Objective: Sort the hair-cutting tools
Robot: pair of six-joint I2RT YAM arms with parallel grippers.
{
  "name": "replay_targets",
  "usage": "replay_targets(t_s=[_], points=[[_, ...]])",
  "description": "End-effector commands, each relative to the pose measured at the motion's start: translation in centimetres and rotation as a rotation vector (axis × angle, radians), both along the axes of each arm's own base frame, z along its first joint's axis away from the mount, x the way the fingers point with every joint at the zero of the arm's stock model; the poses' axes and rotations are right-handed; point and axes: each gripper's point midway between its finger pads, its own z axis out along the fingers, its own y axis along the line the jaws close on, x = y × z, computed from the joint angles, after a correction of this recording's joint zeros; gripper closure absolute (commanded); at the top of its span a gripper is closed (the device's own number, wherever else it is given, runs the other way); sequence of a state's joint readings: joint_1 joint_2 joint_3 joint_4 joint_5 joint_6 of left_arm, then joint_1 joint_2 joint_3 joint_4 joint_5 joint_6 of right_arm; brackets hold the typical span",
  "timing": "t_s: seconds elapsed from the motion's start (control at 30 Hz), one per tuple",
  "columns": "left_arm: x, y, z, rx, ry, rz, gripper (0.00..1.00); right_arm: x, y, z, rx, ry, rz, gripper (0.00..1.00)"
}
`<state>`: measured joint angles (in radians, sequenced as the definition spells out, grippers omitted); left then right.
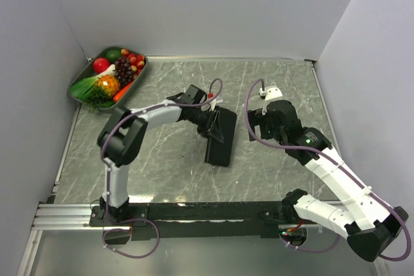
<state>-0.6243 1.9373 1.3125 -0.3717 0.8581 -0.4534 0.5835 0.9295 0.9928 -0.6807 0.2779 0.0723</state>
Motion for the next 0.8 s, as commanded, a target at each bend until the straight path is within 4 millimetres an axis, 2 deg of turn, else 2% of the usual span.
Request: replay_targets(t_s=[0.0,0.07,0.1,0.17,0.2,0.3,0.33,0.4,0.43,0.5,0.63,0.67,0.7,0.73,0.77], points=[[5.6,-3.5,1.6,-0.078,-0.024,0.085,0.99,-1.5,1.6,-1.8,0.141,0.153,-0.054,0.00],[7.4,-4.4,2.3,-0.108,-0.032,0.103,0.99,-2.1,2.4,-3.0,0.177,0.213,-0.049,0.00],[7.7,-4.7,1.3,-0.099,0.001,0.109,0.99,-2.2,2.6,-3.3,0.189,0.220,-0.043,0.00],[8.7,-5.2,1.2,-0.087,0.006,0.123,0.96,-2.8,2.9,-4.0,0.201,0.244,-0.029,0.00],[9.0,-5.3,0.0,-0.067,0.016,0.130,0.95,-2.9,2.8,-4.2,0.200,0.249,-0.031,0.00],[9.4,-4.9,-1.5,-0.003,0.022,0.155,0.79,-3.0,2.3,-4.4,0.192,0.246,-0.053,0.00],[10.0,-4.6,-2.0,0.035,0.002,0.181,0.67,-3.0,2.3,-4.5,0.190,0.244,-0.055,0.00],[9.9,-3.9,-2.7,0.087,-0.001,0.192,0.59,-3.1,2.3,-4.8,0.185,0.255,-0.057,0.00],[10.2,-3.6,-3.2,0.116,-0.016,0.212,0.49,-3.0,2.3,-4.9,0.186,0.261,-0.062,0.00],[10.1,-2.8,-3.3,0.159,-0.019,0.234,0.40,-3.0,2.5,-5.1,0.196,0.276,-0.072,0.00],[10.7,-0.7,-4.2,0.276,-0.052,0.303,0.29,-2.9,3.0,-5.5,0.201,0.309,-0.079,0.00],[10.9,-0.3,-3.2,0.278,-0.072,0.318,0.28,-2.9,3.0,-5.5,0.198,0.316,-0.083,0.00],[10.7,0.4,-3.4,0.299,-0.074,0.333,0.18,-2.8,3.0,-5.6,0.197,0.321,-0.086,0.00],[10.9,1.2,-3.1,0.315,-0.082,0.359,0.15,-2.7,3.1,-5.5,0.194,0.328,-0.090,0.00],[11.6,2.1,-1.7,0.330,-0.129,0.406,0.11,-2.6,3.1,-5.5,0.193,0.329,-0.095,0.00]])
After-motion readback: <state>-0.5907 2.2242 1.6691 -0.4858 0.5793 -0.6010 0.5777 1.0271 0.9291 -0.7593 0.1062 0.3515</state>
